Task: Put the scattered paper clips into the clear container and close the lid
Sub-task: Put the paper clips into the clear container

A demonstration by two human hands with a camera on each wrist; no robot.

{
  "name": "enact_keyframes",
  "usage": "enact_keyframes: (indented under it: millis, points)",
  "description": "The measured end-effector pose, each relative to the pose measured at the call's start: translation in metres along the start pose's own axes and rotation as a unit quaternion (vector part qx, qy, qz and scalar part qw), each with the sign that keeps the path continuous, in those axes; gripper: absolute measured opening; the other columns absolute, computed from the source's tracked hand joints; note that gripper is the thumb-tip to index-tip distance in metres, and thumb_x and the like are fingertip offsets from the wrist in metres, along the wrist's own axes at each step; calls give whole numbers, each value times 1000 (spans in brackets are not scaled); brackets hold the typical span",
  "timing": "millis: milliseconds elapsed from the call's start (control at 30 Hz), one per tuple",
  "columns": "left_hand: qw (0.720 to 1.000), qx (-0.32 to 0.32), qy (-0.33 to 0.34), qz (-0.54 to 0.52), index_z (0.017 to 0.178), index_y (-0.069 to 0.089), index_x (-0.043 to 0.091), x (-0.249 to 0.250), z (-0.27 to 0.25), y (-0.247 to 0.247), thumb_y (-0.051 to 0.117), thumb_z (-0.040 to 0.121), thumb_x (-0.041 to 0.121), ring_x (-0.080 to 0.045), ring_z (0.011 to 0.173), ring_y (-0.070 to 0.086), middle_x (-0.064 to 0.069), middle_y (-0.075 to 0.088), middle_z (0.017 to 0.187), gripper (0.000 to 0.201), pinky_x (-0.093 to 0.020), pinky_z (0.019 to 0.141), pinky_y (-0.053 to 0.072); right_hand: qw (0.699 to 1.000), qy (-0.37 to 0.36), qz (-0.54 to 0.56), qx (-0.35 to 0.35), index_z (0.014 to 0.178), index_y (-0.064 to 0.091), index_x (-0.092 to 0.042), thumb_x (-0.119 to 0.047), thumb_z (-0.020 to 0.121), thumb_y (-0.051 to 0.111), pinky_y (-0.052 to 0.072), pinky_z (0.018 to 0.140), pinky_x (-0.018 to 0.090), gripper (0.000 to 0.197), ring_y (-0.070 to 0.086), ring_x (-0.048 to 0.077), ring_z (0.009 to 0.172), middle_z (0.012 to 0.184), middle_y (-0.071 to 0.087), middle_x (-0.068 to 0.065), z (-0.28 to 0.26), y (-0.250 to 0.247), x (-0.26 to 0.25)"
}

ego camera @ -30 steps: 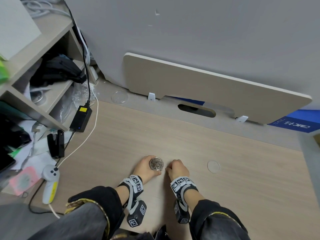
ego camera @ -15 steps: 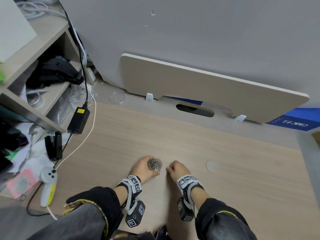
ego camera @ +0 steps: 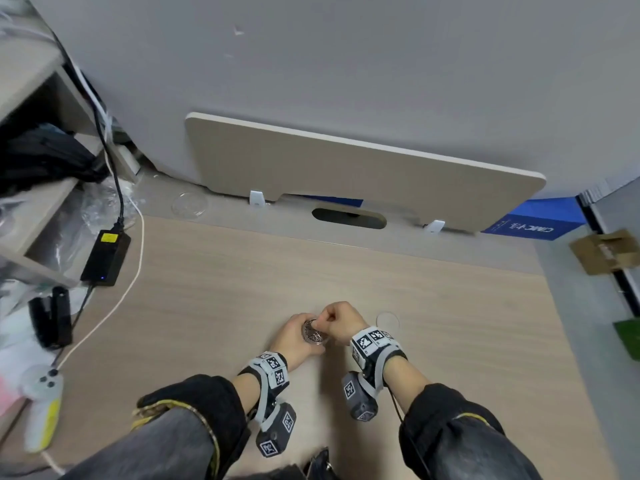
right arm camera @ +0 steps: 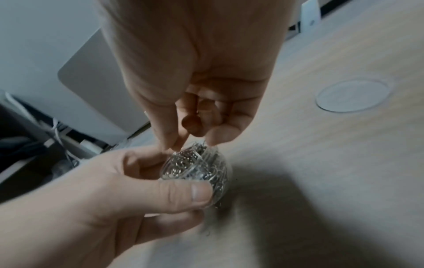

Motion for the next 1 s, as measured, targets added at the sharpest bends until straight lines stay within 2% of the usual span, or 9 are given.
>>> enact_keyframes:
  millis: [100,167,267,367,467,567,767,900,1000]
  points:
    - [1000,6,-5,2,98,58,39,-4,2,-3,83,35,40,-19,99,69,0,70,108,68,-44,96,54,995,15,28,90,63,60,-20,-20,83,65,51,56,36,21,56,15,57,59,59,-7,-4,-20,9]
    - [1000,18,-11,1,97,59,39,-10,2,-12,84,36,41,-19,98,70,0,71,107,66,-44,96,54,989,36,-47,133,66,57,-19,-23,85,58,47,65,31,20,57,20,67,65,60,-5,-7,-30,17]
    - [999,41,-18,10,101,59,34,-11,-4,-35,81,36,44,-18,98,69,0,71,107,70,-39,98,53,979,55,-178,81,82,59,-22,-29,85,56,46,76,29,9,63,27,89,91,68,5,-9,-16,22]
    - [997,70,-22,16,97,57,36,-8,-13,-58,82,38,40,-18,98,67,0,69,105,64,-36,97,52,970,27,-239,30,91,59,-24,-37,83,62,46,82,30,15,62,24,100,104,67,3,-8,19,17]
    - [996,81,-28,35,103,56,31,-10,-20,-73,85,48,28,-19,100,66,0,68,107,63,-34,98,51,959,24,-278,51,99,63,-22,-37,84,63,47,83,29,21,63,25,103,109,65,3,-5,46,9]
    - [995,86,-43,39,104,56,34,-20,-24,-78,80,40,42,-18,100,66,3,68,108,69,-34,98,52,949,51,-300,78,103,64,-17,-25,88,54,49,83,32,20,63,29,104,113,64,7,-4,59,6]
    - [996,72,-52,29,99,57,39,-34,-21,-73,79,36,46,-17,100,68,2,68,109,67,-39,98,53,965,90,-246,33,99,67,-20,-34,83,61,50,84,30,22,65,26,101,106,69,4,-3,54,9]
    - [997,54,-41,21,103,58,36,-42,-11,-63,83,35,45,-19,101,68,0,69,109,73,-43,98,53,989,52,-127,47,72,58,-22,-26,78,62,45,69,26,9,59,19,77,78,63,-1,-4,42,-1]
    - [999,31,-33,17,105,60,30,-27,-9,-53,84,34,42,-19,96,69,-1,71,105,76,-45,94,54,998,5,-47,39,62,57,-22,-17,73,67,50,71,30,16,58,13,67,66,61,-7,-4,34,-16]
Point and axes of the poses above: each hand's wrist, its own z-axis towards the middle knuckle, its own y-axis out of the palm, x = y × z, the point moved 4 cm from there along z, towards the middle knuckle
